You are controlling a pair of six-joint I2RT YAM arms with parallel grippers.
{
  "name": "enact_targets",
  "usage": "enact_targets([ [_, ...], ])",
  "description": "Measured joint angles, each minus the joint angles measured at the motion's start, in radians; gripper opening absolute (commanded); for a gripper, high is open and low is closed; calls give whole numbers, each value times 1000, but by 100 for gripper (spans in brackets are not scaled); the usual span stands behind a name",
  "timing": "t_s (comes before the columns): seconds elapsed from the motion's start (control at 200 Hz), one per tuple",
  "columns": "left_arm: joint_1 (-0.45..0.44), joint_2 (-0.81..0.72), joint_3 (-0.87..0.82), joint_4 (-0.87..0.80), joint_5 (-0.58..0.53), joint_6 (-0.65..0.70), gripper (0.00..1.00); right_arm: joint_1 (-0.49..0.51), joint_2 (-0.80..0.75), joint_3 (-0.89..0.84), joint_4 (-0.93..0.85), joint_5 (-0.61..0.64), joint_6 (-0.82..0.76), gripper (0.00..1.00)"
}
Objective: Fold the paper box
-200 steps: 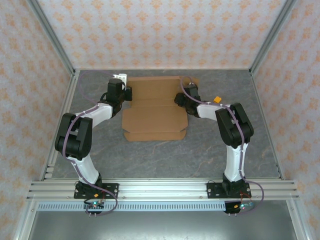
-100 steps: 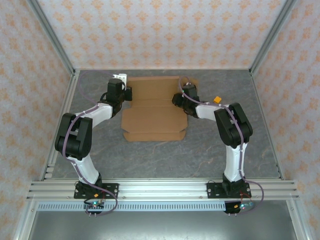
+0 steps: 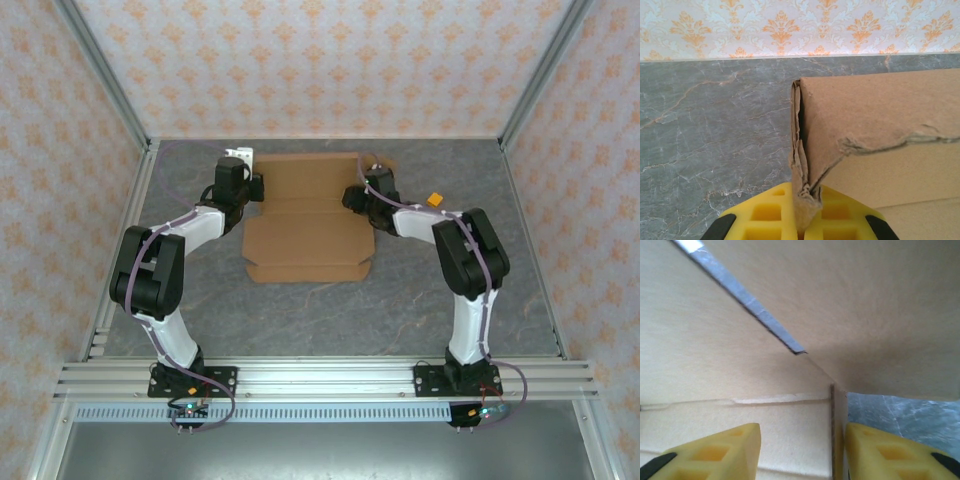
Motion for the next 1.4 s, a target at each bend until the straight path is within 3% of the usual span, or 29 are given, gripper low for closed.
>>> enact_targets([
  [0.14,0,0,0,0,-5,0,0,-8,-136,-66,-20,31,-41,60],
  [0.37,0,0,0,0,-7,3,0,-63,-364,-198,-88,41,-147,60],
  [0.601,0,0,0,0,-6,5,0,-235,-525,-187,-156,-25,-263,65],
  [0.701,0,0,0,0,-2,5,0,-325,-476,-110,-168,-47,-277,64],
  [0.841,0,0,0,0,9,5,0,-404,-282,79,-204,-81,-292,57],
  [1.011,0,0,0,0,13,5,0,-412,-65,223,-252,-196,-322,50],
  [1.161,0,0,0,0,13,5,0,-411,80,326,-291,-370,-348,49],
  [1.396,0,0,0,0,14,4,0,-410,144,373,-353,-597,-417,50],
])
